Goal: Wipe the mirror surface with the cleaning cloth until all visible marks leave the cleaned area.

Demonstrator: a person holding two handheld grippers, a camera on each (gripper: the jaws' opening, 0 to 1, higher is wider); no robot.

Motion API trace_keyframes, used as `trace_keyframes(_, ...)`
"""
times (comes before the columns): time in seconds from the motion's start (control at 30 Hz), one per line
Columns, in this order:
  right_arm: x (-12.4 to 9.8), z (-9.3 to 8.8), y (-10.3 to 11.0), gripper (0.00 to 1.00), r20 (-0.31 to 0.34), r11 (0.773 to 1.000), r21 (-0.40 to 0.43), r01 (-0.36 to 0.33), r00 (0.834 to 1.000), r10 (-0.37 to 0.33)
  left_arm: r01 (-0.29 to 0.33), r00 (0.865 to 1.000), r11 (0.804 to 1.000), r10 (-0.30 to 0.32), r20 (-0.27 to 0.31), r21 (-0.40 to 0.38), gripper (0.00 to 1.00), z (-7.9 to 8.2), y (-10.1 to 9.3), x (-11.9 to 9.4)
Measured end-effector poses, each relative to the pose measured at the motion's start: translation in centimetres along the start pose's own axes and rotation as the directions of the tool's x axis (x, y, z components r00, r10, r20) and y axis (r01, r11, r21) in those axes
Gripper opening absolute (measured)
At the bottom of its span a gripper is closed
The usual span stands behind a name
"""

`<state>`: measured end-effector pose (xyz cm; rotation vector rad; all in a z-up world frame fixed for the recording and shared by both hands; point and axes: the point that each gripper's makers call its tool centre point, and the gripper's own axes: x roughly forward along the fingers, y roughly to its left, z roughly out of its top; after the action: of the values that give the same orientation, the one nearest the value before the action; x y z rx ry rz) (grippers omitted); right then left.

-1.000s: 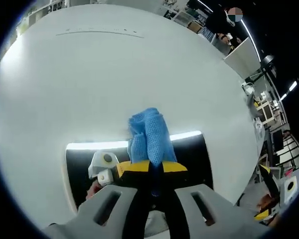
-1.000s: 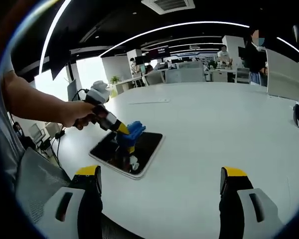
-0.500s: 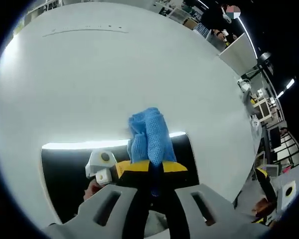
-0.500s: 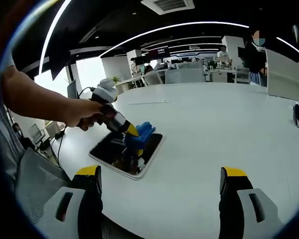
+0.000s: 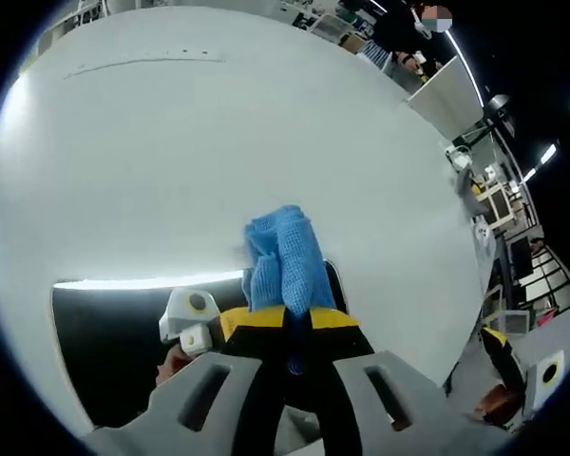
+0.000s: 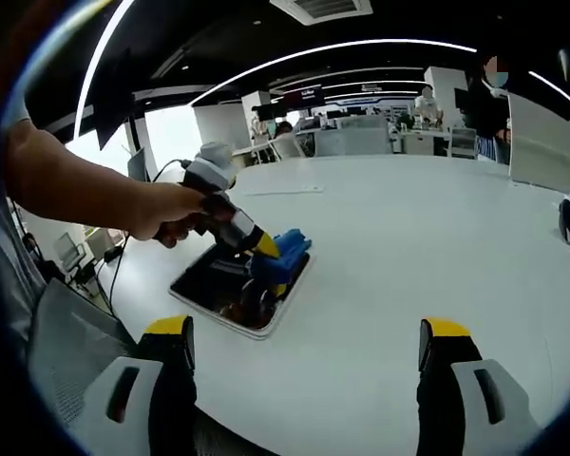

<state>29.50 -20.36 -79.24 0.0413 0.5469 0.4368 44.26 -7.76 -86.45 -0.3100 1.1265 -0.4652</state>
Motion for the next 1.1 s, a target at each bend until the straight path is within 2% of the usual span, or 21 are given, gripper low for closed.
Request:
trace_keyframes(0.27,0.0,-0.2,-0.1,0.97,-0.008,1.000,0.000,0.004,1.000,-0.004,0.017,1.000,1.000,-0.017,-0.004,0.002,0.04,-0.1,-1.6,0.8)
trace_keyframes(0.53,0.0,-0.1,-0.1,0.97,-0.006,1.000,0.002,0.003,1.000,-0.003,0.022,1.000,1.000,-0.022,-0.007,0.008,0.04,0.0,-1.4,0.9)
trace_keyframes(0.67,0.0,-0.1,-0.1,0.97,-0.005,1.000,0.005,0.003,1.000,-0.003,0.018,1.000,0.998,-0.018,-0.011,0.063,0.05,0.0,-1.5,1.0)
trace_keyframes(0.8,0.0,-0.1,-0.1,0.97,-0.006,1.000,0.002,0.001,1.000,-0.001,0.004,1.000,0.999,-0.003,-0.012,0.041,0.04,0.0,-1.5,1.0)
trace_keyframes(0.9,0.1,-0.2,-0.1,0.97,-0.008,1.000,0.000,-0.001,1.000,0.001,0.002,1.000,0.998,-0.001,-0.015,0.056,0.04,-0.1,-1.5,0.9)
trace_keyframes(1.03,0.1,-0.2,0.0,0.97,-0.010,1.000,-0.002,-0.002,1.000,0.002,0.031,0.998,0.998,-0.028,-0.048,0.060,0.04,-1.1,-2.2,0.9)
trace_keyframes(1.1,0.1,-0.2,0.0,0.97,-0.014,1.000,-0.004,-0.001,1.000,0.001,0.027,0.999,0.994,-0.024,-0.033,0.104,0.04,-1.1,-2.3,0.8)
